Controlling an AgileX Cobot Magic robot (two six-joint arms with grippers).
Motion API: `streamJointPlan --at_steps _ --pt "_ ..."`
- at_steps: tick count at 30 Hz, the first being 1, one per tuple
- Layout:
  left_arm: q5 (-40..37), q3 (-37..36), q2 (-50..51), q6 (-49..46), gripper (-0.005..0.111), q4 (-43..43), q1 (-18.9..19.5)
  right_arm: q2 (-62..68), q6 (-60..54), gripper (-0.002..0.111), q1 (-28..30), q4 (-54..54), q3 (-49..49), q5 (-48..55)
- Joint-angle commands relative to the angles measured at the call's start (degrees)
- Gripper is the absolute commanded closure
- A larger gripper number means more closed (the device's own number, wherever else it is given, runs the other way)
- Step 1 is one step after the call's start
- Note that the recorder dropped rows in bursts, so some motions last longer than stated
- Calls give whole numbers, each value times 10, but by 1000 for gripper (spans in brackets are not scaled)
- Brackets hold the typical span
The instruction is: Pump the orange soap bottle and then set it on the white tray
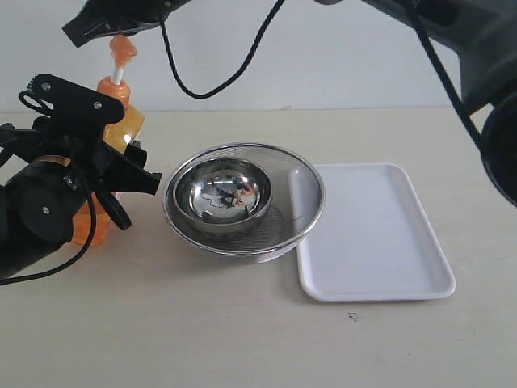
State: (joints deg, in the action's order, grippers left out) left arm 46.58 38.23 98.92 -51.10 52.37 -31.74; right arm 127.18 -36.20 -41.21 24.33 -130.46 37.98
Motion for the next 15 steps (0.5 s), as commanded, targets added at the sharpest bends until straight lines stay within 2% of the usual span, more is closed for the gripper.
streamJointPlan --at_steps 1,15 --pt "-31 -7 -4 1 102 8 -2 1 65 109 1 -76 -10 29" --pt "-18 -7 -4 1 102 7 -2 -30 135 109 1 -173 -10 116"
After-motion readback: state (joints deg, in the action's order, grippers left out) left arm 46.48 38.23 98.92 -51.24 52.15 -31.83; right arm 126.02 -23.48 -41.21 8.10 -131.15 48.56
